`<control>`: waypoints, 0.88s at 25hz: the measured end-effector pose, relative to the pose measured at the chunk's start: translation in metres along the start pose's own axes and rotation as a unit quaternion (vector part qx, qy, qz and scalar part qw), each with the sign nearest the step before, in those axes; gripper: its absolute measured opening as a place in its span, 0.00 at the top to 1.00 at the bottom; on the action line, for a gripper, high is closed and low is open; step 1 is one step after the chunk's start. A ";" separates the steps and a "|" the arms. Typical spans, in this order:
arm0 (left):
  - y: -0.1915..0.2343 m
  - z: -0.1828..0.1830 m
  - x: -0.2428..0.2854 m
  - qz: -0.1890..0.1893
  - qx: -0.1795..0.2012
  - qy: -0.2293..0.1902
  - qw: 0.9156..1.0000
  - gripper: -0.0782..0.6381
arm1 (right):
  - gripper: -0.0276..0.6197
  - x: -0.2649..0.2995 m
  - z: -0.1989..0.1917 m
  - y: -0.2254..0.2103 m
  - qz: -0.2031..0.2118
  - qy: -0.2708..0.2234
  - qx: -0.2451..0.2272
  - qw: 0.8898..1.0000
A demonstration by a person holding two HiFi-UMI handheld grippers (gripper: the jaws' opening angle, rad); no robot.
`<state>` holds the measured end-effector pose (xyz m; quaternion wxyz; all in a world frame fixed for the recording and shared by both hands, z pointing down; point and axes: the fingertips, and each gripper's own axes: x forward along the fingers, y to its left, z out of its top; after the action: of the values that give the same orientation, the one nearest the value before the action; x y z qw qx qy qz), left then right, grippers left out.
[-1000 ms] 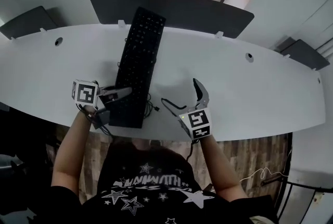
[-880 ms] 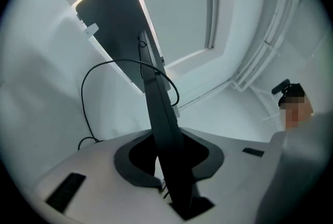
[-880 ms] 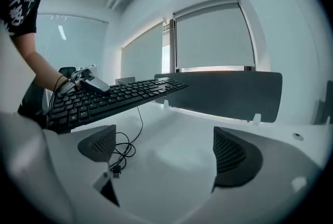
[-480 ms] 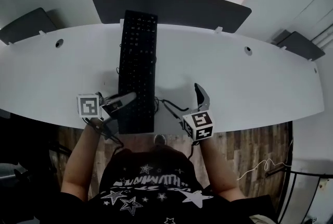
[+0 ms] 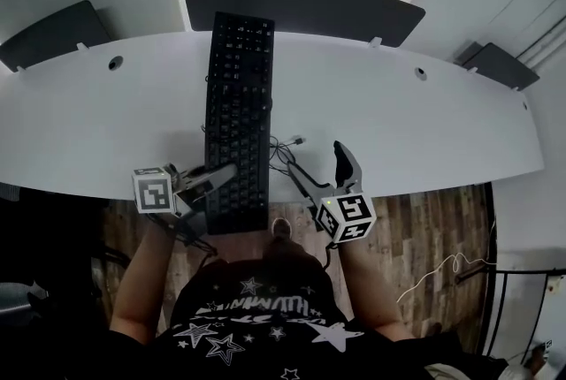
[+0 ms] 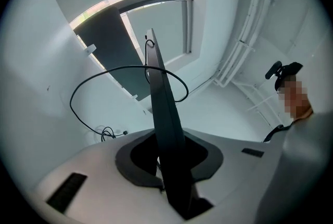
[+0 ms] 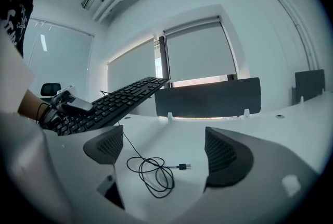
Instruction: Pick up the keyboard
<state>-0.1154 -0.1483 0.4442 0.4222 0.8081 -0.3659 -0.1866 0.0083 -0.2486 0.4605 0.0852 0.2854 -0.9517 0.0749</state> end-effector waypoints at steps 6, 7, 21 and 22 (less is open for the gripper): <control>-0.035 -0.026 -0.048 -0.030 0.022 0.021 0.999 0.77 | 0.43 -0.038 -0.005 0.049 -0.034 -0.031 0.037 0.998; -0.039 -0.026 -0.049 -0.035 0.020 0.026 0.999 0.77 | 0.52 -0.040 -0.005 0.050 -0.043 -0.033 0.049 0.997; -0.062 -0.010 -0.074 -0.083 0.032 0.117 0.989 0.77 | 0.95 -0.094 0.013 0.075 -0.209 -0.049 0.106 0.971; -0.061 -0.013 -0.071 -0.085 0.031 0.120 0.989 0.77 | 0.95 -0.096 0.008 0.073 -0.210 -0.041 0.109 0.971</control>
<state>-0.1281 -0.0649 0.4014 0.4200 0.8656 -0.2485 -0.1122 0.0461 -0.1391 0.4257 0.0279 0.4895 -0.8592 0.1465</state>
